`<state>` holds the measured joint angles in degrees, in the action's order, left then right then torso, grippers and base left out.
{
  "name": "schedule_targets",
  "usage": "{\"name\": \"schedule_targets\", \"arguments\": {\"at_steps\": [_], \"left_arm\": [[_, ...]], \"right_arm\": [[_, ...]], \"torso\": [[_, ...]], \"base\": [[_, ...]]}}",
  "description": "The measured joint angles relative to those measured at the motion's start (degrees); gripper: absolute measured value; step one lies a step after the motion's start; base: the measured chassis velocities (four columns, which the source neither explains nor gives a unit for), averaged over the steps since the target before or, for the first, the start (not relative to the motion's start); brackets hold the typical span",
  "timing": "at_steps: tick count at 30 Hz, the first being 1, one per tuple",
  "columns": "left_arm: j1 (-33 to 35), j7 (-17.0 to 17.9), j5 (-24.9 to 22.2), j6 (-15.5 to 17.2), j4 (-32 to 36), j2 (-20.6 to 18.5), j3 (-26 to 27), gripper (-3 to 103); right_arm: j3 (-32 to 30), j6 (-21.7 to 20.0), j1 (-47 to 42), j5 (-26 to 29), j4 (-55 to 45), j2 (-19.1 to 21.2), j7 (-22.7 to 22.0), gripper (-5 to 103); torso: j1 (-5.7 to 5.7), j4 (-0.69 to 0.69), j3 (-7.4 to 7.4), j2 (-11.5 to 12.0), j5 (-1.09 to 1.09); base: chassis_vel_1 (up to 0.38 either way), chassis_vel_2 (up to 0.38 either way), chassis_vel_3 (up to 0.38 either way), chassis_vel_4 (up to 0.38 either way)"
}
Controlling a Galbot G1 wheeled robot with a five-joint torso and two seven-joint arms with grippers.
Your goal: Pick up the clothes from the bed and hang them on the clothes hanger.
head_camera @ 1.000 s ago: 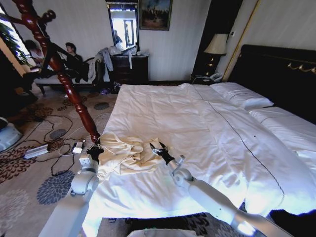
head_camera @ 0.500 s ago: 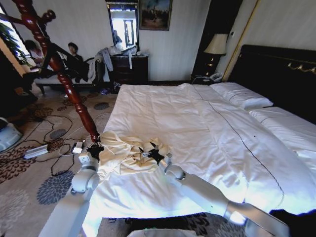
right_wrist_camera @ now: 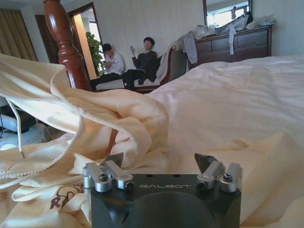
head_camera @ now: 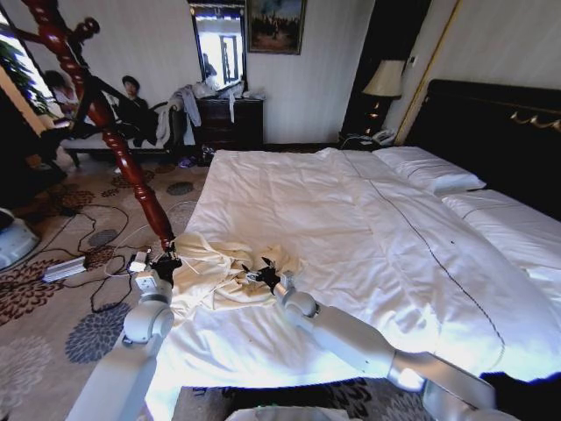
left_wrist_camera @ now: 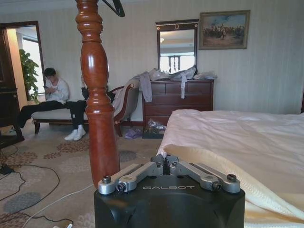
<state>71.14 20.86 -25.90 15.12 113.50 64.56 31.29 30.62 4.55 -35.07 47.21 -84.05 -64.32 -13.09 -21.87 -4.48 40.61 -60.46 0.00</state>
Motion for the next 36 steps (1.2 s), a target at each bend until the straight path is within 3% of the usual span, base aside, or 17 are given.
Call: {"name": "schedule_targets", "arguments": {"at_steps": [2,8,10,11,13,15,19,21,23,26,30,32,34,36], "left_arm": [[-0.3,0.1,-0.1,0.0,0.0,0.1,-0.1,0],[-0.3,0.4,-0.5,0.0,0.3,-0.1,-0.2,0],[-0.2,0.5,-1.2,-0.1,0.7,-0.5,-0.1,0],[-0.2,0.5,-1.2,-0.1,0.7,-0.5,-0.1,0],[-0.2,0.6,-1.8,-0.3,1.2,-1.0,-0.1,0],[-0.2,0.6,-2.0,-0.3,1.3,-1.2,-0.1,0],[-0.8,0.3,-3.6,-1.3,2.3,-3.0,-0.3,0],[-1.1,0.0,-3.8,-1.7,2.3,-3.5,-0.3,0],[-2.6,-0.9,-5.2,-3.1,2.3,-6.1,-0.7,0],[-3.5,-1.4,-6.5,-3.5,2.4,-8.4,-1.0,0],[-7.3,-3.5,-12.1,-4.9,2.5,-17.8,-1.7,0],[-7.9,-3.6,-12.9,-5.0,2.5,-19.0,-1.7,0],[-10.9,-4.1,-17.0,-5.4,2.5,-23.7,-1.7,0],[-12.4,-4.1,-18.6,-5.4,2.6,-25.1,-1.7,0]], "right_arm": [[-0.6,1.0,-0.2,0.5,0.5,-0.6,1.1,73],[-0.8,2.2,-0.3,0.7,1.2,-1.0,2.5,56],[-0.7,2.7,-0.3,0.7,1.6,-1.1,2.6,45],[-0.7,2.7,-0.3,0.7,1.6,-1.1,2.6,45],[-0.8,3.2,-0.3,0.3,2.0,-1.2,2.6,34],[-0.8,3.4,-0.3,0.3,2.0,-1.2,2.5,34],[-2.9,4.4,-0.2,-0.5,0.9,0.2,1.9,13],[-3.5,4.7,-0.1,-0.7,0.6,0.8,1.9,13],[-6.9,5.9,0.3,-1.3,-2.0,3.6,2.5,1],[-9.7,6.8,0.6,-1.2,-4.5,5.5,3.3,1],[-17.4,8.1,2.5,2.8,-12.3,10.1,4.6,0],[-18.4,8.2,3.0,3.6,-13.1,10.7,4.8,0],[-21.9,8.5,5.4,6.6,-15.8,12.6,5.8,0],[-23.2,8.5,6.6,7.7,-16.5,13.3,6.2,0]], "torso": [[0.0,0.01,0.0,0.0,0.0],[0.0,0.02,0.0,0.0,0.0],[0.0,0.02,0.0,0.0,0.0],[0.0,0.02,0.0,0.0,0.0],[0.0,0.02,0.0,0.0,0.0],[0.0,0.02,0.0,0.0,0.0],[0.0,0.03,0.0,0.0,0.0],[0.0,0.03,0.0,0.0,0.01],[0.0,0.0,0.0,0.0,0.0],[0.0,0.0,0.01,0.0,0.0],[0.0,0.02,0.0,0.0,0.01],[0.0,0.02,0.0,0.0,-0.01],[0.0,0.03,0.0,0.0,0.01],[0.0,0.02,0.0,0.0,0.02]], "base": [[0.0,0.0,0.0,0.0],[0.0,0.0,0.0,0.0],[0.0,0.0,0.0,0.0],[0.0,0.0,0.0,0.0],[0.0,0.0,0.0,0.0],[0.0,0.0,0.0,0.0],[0.0,0.0,0.0,0.0],[0.0,0.0,0.0,0.0],[0.0,0.0,0.0,0.0],[0.0,0.0,0.0,0.0],[0.0,0.0,0.0,0.0],[0.0,0.0,0.0,0.0],[0.0,0.0,0.0,0.0],[0.0,0.0,0.0,0.0]]}}
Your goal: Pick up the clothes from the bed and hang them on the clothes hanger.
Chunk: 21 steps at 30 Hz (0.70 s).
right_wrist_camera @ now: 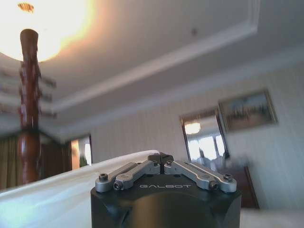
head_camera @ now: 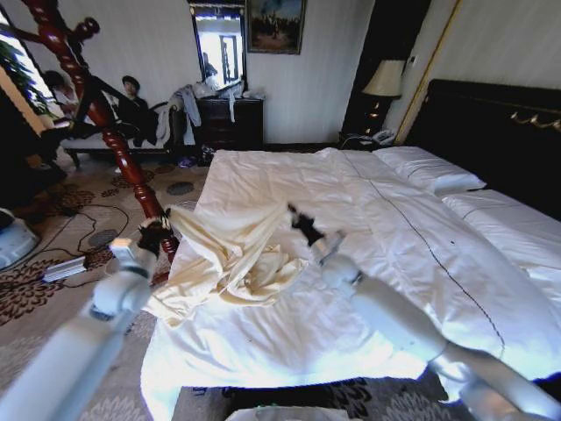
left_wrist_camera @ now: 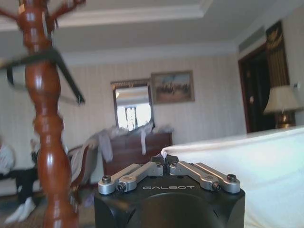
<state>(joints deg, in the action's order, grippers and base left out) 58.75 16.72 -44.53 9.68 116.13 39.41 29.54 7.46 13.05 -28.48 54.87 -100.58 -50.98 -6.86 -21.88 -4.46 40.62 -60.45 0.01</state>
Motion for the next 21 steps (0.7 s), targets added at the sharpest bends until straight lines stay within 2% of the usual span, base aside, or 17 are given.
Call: {"name": "schedule_targets", "arguments": {"at_steps": [2,4,6,10,12,14,15,17,19,21], "left_arm": [[-4.6,-0.1,-3.7,0.1,0.1,-2.8,-0.9,0],[-5.7,-0.2,-4.4,0.2,0.2,-3.4,-1.1,0],[-9.1,-0.4,-6.8,0.8,1.0,-5.3,-1.7,0],[-13.8,-1.3,-10.0,1.5,2.9,-8.1,-2.9,0],[-15.5,-1.5,-10.8,1.7,3.0,-8.5,-3.7,0],[-21.2,-1.6,-14.1,2.3,3.3,-8.8,-6.3,0],[-24.6,-1.5,-16.1,2.7,3.1,-8.7,-7.8,0],[-25.1,-1.5,-16.2,2.8,3.0,-8.7,-8.1,0],[-32.5,-1.5,-17.9,3.1,0.9,-8.0,-11.9,0],[-37.1,-1.4,-18.6,3.1,-0.5,-7.0,-14.2,0]], "right_arm": [[-2.9,-0.2,3.4,2.7,-1.7,1.3,0.5,0],[-3.5,-0.3,4.3,3.4,-2.0,1.6,0.5,0],[-4.3,-0.8,9.8,5.8,-2.3,1.9,0.5,0],[-4.3,-1.2,16.4,8.8,-2.4,2.2,0.5,0],[-4.6,-1.3,17.1,9.3,-2.7,2.5,0.4,0],[-5.8,-1.6,18.5,10.6,-3.5,4.0,0.5,0],[-6.5,-1.7,19.1,11.1,-3.7,4.9,0.5,0],[-6.5,-1.7,19.2,11.2,-3.7,4.9,0.5,0],[-7.4,-1.8,20.4,11.9,-3.3,6.4,0.8,0],[-7.8,-1.8,21.1,12.3,-2.9,7.0,1.2,0]], "torso": [[0.0,-0.01,0.0,0.0,-0.01],[0.0,-0.02,0.0,0.0,-0.01],[0.0,-0.03,0.0,0.0,0.0],[0.0,0.08,0.0,0.0,-0.03],[0.0,0.07,0.0,0.0,-0.03],[0.0,-0.04,0.0,0.0,-0.02],[0.0,-0.05,0.0,0.0,0.01],[0.0,-0.05,-0.01,0.0,0.02],[0.01,-0.02,0.0,0.0,0.0],[0.0,0.02,0.0,0.0,-0.02]], "base": [[0.0,0.0,0.0,0.0],[0.0,0.0,0.0,0.0],[0.0,0.0,0.0,0.0],[0.0,0.0,0.0,0.0],[0.0,0.0,0.0,0.0],[0.0,0.0,0.0,0.0],[0.0,0.0,0.0,0.0],[0.0,0.0,0.0,0.0],[0.0,0.0,0.0,0.0],[0.0,0.0,0.0,0.0]]}}
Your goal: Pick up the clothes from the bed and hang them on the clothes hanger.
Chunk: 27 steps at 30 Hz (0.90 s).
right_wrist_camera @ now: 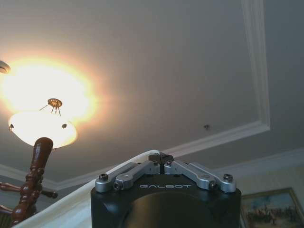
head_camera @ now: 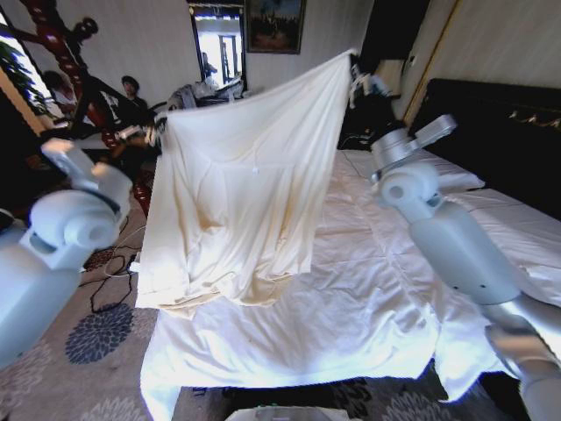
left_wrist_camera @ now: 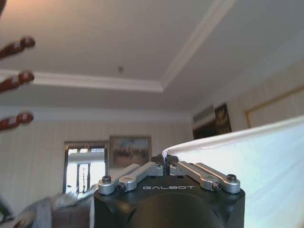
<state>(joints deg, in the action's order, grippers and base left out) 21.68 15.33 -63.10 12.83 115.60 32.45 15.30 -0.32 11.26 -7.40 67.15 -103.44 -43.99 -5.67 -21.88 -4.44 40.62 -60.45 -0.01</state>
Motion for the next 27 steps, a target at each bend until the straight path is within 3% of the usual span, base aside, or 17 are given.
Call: {"name": "schedule_targets", "arguments": {"at_steps": [3,7,10,13,14,16,17,19,21,24,27], "left_arm": [[-3.6,0.7,-0.7,0.4,-0.6,1.9,-2.9,0],[-1.4,1.3,0.2,0.9,0.6,3.5,-3.4,0],[9.1,2.4,4.3,1.3,2.3,4.8,-2.8,0],[13.2,3.3,5.9,1.4,2.3,6.0,-3.4,0],[15.5,4.3,6.5,1.5,1.4,8.3,-5.6,0],[17.1,5.2,7.3,1.7,-0.1,10.9,-8.9,0],[17.1,5.2,7.3,1.7,-0.1,10.9,-8.9,0],[20.6,6.4,9.5,2.3,-1.0,12.5,-10.2,0],[25.3,7.8,13.4,4.0,-2.3,13.7,-10.7,0],[28.8,8.5,16.6,4.9,-3.8,14.4,-10.7,0],[30.4,8.7,18.0,4.9,-4.9,15.0,-10.5,0]], "right_arm": [[-0.3,0.0,0.5,0.1,0.3,0.8,0.6,0],[0.1,-0.1,-0.4,-0.4,-0.2,1.3,0.8,0],[1.7,-0.8,-5.1,-4.0,-0.7,1.6,0.8,0],[2.2,-2.0,-9.8,-6.1,-1.1,2.3,-0.1,0],[1.4,-3.1,-15.8,-7.3,-2.2,3.4,-1.2,0],[0.1,-4.8,-23.3,-8.2,-3.0,4.2,-3.1,0],[0.1,-4.8,-23.3,-8.2,-3.0,4.2,-3.1,0],[1.6,-6.6,-28.4,-9.4,-1.7,2.3,-4.7,0],[4.6,-7.3,-31.2,-11.6,2.8,-1.6,-5.3,0],[7.0,-7.1,-32.1,-13.5,7.6,-4.7,-5.3,0],[8.5,-6.2,-32.2,-14.9,11.3,-6.9,-5.2,0]], "torso": [[0.0,-0.05,0.0,0.0,0.04],[0.0,-0.07,-0.01,0.0,0.04],[0.01,0.03,-0.01,0.0,-0.05],[0.01,0.08,0.0,0.0,-0.01],[0.01,0.09,0.0,0.0,0.02],[0.01,-0.13,-0.01,0.0,-0.01],[0.01,-0.13,-0.01,0.0,-0.01],[0.02,-0.16,-0.01,0.0,0.08],[0.02,0.02,0.0,0.0,0.02],[0.01,0.08,0.0,0.0,-0.01],[0.02,0.02,-0.01,0.0,-0.01]], "base": [[0.0,0.0,0.0,0.0],[0.0,0.0,0.0,0.0],[0.0,0.0,0.0,0.0],[0.0,0.0,0.0,0.0],[0.0,0.0,0.0,0.0],[0.0,0.0,0.0,0.0],[0.0,0.0,0.0,0.0],[0.0,0.0,0.0,0.0],[0.0,0.0,0.0,0.0],[0.0,0.0,0.0,0.0],[0.0,0.0,0.0,0.0]]}}
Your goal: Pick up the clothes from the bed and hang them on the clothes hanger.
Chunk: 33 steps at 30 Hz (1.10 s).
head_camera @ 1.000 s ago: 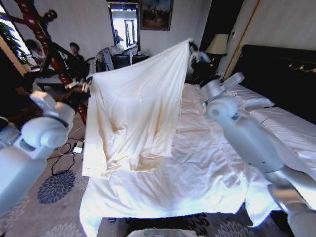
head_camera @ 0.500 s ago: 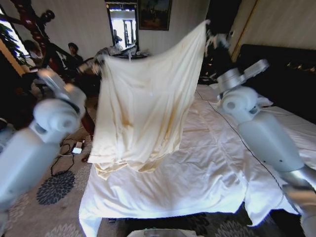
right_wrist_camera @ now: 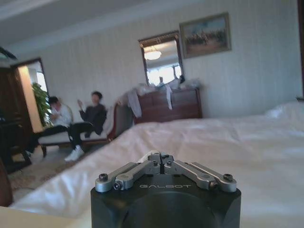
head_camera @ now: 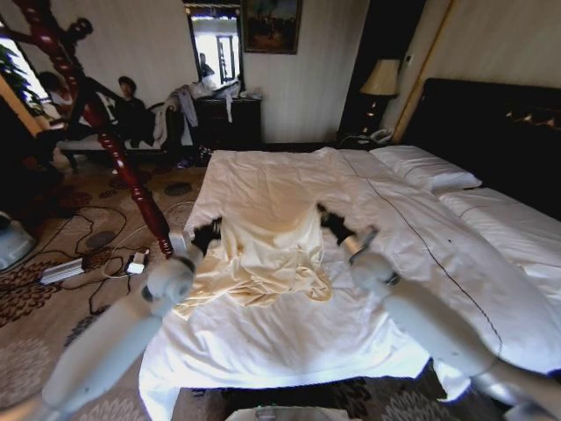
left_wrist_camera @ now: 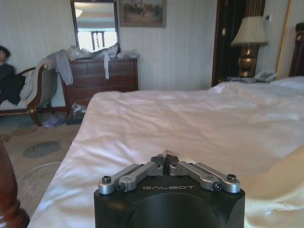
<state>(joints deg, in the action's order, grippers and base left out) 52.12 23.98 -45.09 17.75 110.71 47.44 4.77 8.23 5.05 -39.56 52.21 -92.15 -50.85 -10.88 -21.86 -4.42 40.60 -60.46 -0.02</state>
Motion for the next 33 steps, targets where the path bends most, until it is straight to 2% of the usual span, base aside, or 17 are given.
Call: {"name": "schedule_targets", "arguments": {"at_steps": [1,2,5,7,10,11,13,15,16,17,18,20,22,25,26,30,33], "left_arm": [[0.5,0.0,0.3,0.0,-0.5,0.4,0.2,0],[0.8,0.0,0.4,-0.1,-0.8,0.9,0.4,0],[1.1,0.1,0.6,-0.2,-1.4,1.8,0.6,0],[1.4,0.1,0.9,-0.3,-2.0,3.2,0.6,0],[1.8,0.1,1.9,-0.3,-3.2,5.1,1.1,0],[1.8,0.1,1.9,-0.3,-3.2,5.1,1.1,0],[2.3,0.3,2.7,-0.2,-4.4,6.4,2.1,0],[3.0,0.7,3.4,-0.1,-5.7,7.5,3.2,0],[3.0,0.7,3.4,-0.1,-5.7,7.5,3.2,0],[3.6,0.9,4.0,0.0,-6.8,8.3,4.2,0],[4.1,1.1,4.6,0.1,-7.7,8.8,4.9,0],[5.3,1.3,5.9,0.5,-9.5,9.7,6.0,0],[5.8,1.3,6.7,0.5,-10.3,10.1,6.4,0],[7.8,1.3,8.9,0.5,-12.0,11.6,7.6,0],[7.8,1.3,8.9,0.5,-12.0,11.6,7.6,0],[8.9,1.6,11.2,0.6,-13.5,13.4,9.8,0],[9.0,2.1,11.4,0.6,-14.3,13.9,11.1,0]], "right_arm": [[0.7,0.7,0.2,-1.0,2.0,-1.2,0.1,0],[1.5,1.7,0.8,-2.7,4.3,-2.4,0.4,0],[2.3,3.2,2.0,-6.4,7.9,-4.2,1.0,0],[2.7,3.9,3.2,-12.4,11.4,-6.2,1.1,-3],[2.3,2.0,4.2,-18.7,13.3,-6.8,1.9,8],[2.3,2.0,4.2,-18.7,13.3,-6.8,1.9,8],[2.4,-2.9,4.1,-15.4,11.4,-5.7,1.8,19],[2.7,-8.5,3.4,-4.6,7.5,-4.6,-1.1,29],[2.7,-8.5,3.4,-4.6,7.5,-4.6,-1.1,29],[2.5,-10.9,2.9,3.4,4.6,-4.4,-3.2,35],[2.2,-11.2,2.7,7.2,3.3,-4.5,-4.2,35],[1.2,-9.2,2.7,11.0,3.1,-5.6,-4.7,46],[0.9,-6.9,3.0,10.2,4.2,-6.1,-3.4,51],[-0.3,0.5,4.4,4.8,8.8,-7.0,5.8,63],[-0.3,0.5,4.4,4.8,8.8,-7.0,5.8,63],[-1.8,2.2,5.4,6.1,9.6,-7.6,5.7,85],[-2.6,3.2,5.7,5.4,10.3,-7.7,6.1,90]], "torso": [[0.0,-0.09,0.0,0.0,0.02],[0.0,-0.1,0.01,0.0,0.02],[-0.02,-0.05,0.01,0.0,0.01],[-0.02,-0.01,0.01,0.0,0.02],[-0.02,-0.05,0.01,0.0,0.01],[-0.02,-0.05,0.01,0.0,0.01],[-0.03,-0.06,0.01,0.0,0.01],[-0.02,-0.08,0.0,0.0,0.01],[-0.02,-0.08,0.0,0.0,0.01],[-0.01,-0.07,0.0,0.0,0.01],[-0.01,-0.05,0.0,0.0,0.01],[-0.01,-0.03,0.0,0.0,0.0],[-0.01,-0.03,0.01,0.0,0.03],[-0.02,-0.04,0.01,0.0,0.01],[-0.02,-0.04,0.01,0.0,0.01],[-0.01,-0.03,0.01,0.0,0.0],[-0.02,-0.04,0.01,0.0,0.01]], "base": [[0.0,0.0,0.0,0.0],[0.0,0.0,0.0,0.0],[0.0,0.0,0.0,0.0],[0.0,0.0,0.0,0.0],[0.0,0.0,0.0,0.0],[0.0,0.0,0.0,0.0],[0.0,0.0,0.0,0.0],[0.0,0.0,0.0,0.0],[0.0,0.0,0.0,0.0],[0.0,0.0,0.0,0.0],[0.0,0.0,0.0,0.0],[0.0,0.0,0.0,0.0],[0.0,0.0,0.0,0.0],[0.0,0.0,0.0,0.0],[0.0,0.0,0.0,0.0],[0.0,0.0,0.0,0.0],[0.0,0.0,0.0,0.0]]}}
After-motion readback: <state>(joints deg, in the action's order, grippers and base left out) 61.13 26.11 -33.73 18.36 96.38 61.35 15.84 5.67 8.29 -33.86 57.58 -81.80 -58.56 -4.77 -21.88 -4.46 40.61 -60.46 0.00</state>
